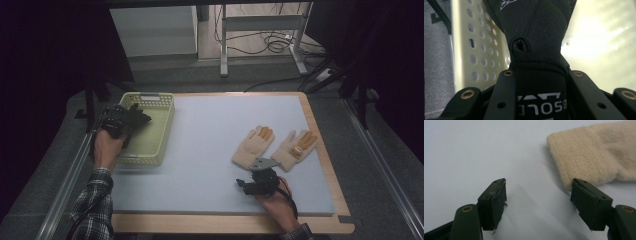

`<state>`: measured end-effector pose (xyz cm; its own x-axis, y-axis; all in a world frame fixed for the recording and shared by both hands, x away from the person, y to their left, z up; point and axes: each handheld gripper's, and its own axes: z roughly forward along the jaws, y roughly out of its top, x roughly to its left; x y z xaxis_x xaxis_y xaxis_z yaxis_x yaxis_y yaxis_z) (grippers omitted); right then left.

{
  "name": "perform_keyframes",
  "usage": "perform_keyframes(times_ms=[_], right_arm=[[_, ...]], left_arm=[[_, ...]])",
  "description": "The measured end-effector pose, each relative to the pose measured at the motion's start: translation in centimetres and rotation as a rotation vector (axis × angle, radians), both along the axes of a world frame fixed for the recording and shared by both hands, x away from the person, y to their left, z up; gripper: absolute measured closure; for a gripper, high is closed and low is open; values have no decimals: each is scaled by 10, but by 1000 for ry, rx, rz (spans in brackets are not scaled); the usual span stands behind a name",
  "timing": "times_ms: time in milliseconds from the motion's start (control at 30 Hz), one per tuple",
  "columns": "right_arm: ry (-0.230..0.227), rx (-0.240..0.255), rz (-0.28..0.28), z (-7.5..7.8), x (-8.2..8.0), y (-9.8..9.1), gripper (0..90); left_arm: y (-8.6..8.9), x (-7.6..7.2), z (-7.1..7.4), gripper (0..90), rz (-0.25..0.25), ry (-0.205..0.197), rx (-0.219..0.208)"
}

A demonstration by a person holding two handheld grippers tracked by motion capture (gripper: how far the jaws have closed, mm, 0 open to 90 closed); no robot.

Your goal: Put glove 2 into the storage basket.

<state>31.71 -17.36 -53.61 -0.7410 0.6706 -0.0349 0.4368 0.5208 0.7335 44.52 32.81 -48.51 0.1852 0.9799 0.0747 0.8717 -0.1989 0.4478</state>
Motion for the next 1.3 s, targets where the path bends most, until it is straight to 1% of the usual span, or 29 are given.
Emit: perform_keyframes(times_ms=[33, 133, 167, 233, 267, 300, 367, 400, 433, 467, 500, 567, 633, 733, 767, 800, 833, 867, 900, 967, 1000, 1100, 1133, 1167, 1233, 1300], right_arm=[[-1, 0, 0, 0, 0, 0, 282], [-1, 0, 0, 0, 0, 0, 282], [-1, 0, 0, 0, 0, 0, 282], [-1, 0, 0, 0, 0, 0, 282], [-1, 0, 0, 0, 0, 0, 282], [-1, 0, 0, 0, 0, 0, 282], [-1, 1, 1, 0, 0, 0, 281], [0, 1, 0, 0, 0, 0, 282], [-1, 1, 1, 0, 0, 0, 281], [-1, 1, 1, 0, 0, 0, 282], [-1, 0, 0, 0, 0, 0, 282], [-1, 0, 0, 0, 0, 0, 282], [-1, 0, 0, 0, 0, 0, 282], [0, 0, 0, 0, 0, 0, 281], [0, 0, 0, 0, 0, 0, 282], [0, 0, 0, 0, 0, 0, 281], [0, 0, 0, 0, 0, 0, 282], [0, 0, 0, 0, 0, 0, 281], [0, 0, 0, 0, 0, 0, 281], [-1, 0, 0, 0, 0, 0, 281], [0, 0, 0, 0, 0, 0, 281], [0, 0, 0, 0, 0, 0, 281], [0, 0, 0, 0, 0, 0, 281], [0, 0, 0, 0, 0, 0, 281], [0, 1, 1, 0, 0, 0, 281], [-1, 0, 0, 0, 0, 0, 281]], left_arm=[[-1, 2, -1, 710, -6, 10, 4], [-6, 8, -2, 700, -9, 14, 24], [-6, 10, -2, 694, -10, 22, 31], [-6, 15, -5, 661, -10, 37, 27], [-6, 17, -6, 632, -13, 45, 22], [-6, 18, -7, 588, -13, 48, 28], [-6, 18, -7, 477, -10, 48, 34], [-5, 18, -8, 477, -10, 52, 44], [-5, 17, -8, 382, -10, 53, 42], [-5, 16, -8, 340, -13, 48, 38], [-3, 13, -6, 256, -15, 47, 27], [-2, 9, -4, 207, -19, 39, 24], [1, 4, -1, 156, -22, 27, -1], [6, -2, 4, 110, -12, 5, -28], [9, -4, 5, 102, -11, 3, -46], [10, -5, 5, 95, -15, -1, -57], [10, -5, 5, 88, -15, -1, -57], [12, -6, 4, 82, -23, -5, -76], [11, -6, 3, 87, -29, 3, -71], [9, -4, 0, 111, -38, 23, -42], [9, -3, -2, 151, -30, 30, -29], [9, 2, -5, 306, -13, 63, -24], [8, 4, -6, 344, -11, 81, -23], [7, 7, -7, 373, -20, 101, -14], [4, 10, -9, 447, -25, 119, -5], [3, 13, -11, 532, -19, 134, -5]])
